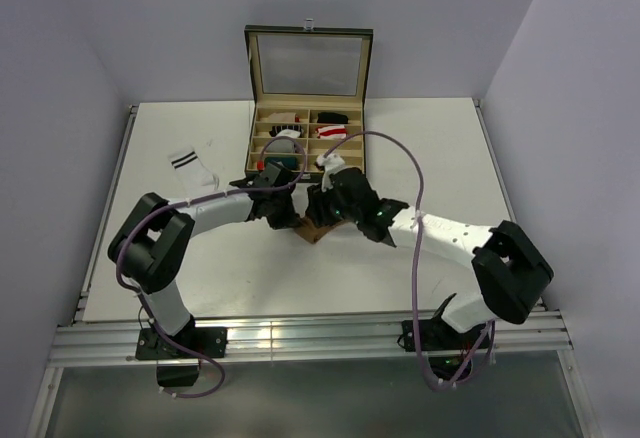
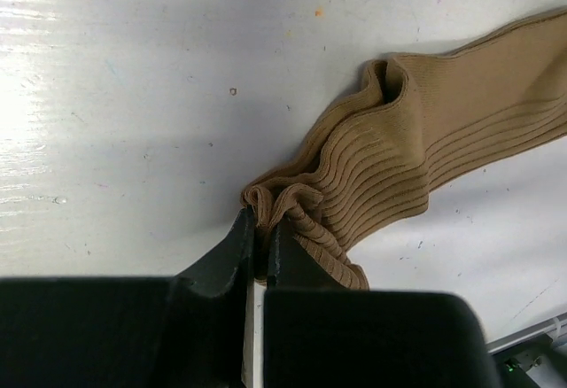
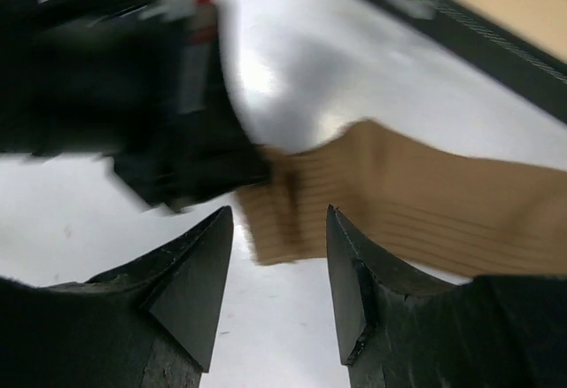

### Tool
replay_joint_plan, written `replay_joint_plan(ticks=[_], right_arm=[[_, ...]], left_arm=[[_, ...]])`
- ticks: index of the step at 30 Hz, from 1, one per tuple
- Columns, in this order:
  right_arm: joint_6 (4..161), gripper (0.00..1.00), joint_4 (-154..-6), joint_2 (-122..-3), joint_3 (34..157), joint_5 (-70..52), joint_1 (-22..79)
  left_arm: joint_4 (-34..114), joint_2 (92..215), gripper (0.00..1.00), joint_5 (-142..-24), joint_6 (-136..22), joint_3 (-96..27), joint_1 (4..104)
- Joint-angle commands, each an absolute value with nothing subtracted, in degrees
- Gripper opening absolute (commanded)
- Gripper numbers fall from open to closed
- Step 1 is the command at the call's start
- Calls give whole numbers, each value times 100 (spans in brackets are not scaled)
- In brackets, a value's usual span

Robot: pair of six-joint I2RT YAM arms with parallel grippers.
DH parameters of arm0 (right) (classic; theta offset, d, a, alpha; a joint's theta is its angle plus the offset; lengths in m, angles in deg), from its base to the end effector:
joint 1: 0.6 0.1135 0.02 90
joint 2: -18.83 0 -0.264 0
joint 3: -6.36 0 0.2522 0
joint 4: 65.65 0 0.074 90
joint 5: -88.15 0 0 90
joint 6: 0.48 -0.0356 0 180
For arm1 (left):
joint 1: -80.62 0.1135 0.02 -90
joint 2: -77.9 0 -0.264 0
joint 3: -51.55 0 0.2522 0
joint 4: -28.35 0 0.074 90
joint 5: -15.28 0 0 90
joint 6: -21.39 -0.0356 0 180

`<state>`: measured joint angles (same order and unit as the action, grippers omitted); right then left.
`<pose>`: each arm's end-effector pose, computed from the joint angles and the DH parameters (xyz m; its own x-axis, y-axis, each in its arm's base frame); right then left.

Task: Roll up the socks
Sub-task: Roll the sock at the center of the board.

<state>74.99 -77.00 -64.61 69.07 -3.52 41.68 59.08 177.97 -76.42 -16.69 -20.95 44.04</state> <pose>0.2350 0.2151 0.2283 -0.5537 -0.1645 -0.8163 -0.5701 0.7895 0.2276 0.2783 -0.2078 0.1635 -0.9001 -0.3118 -0.3042 -0.1627 0.8884 -0.4292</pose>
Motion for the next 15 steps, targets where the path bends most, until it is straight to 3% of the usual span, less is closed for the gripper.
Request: replay_joint_plan(ticks=[1,15], right_arm=[[8037,54,-7160,-6572,6618,193,4579],[8609,54,-6456,-7591,6583,536,5336]], left_arm=[[6031,17906,1,-7578,-1799,-2286,4414],[6110,17932,1,-7630,-1764,-2409,4423]])
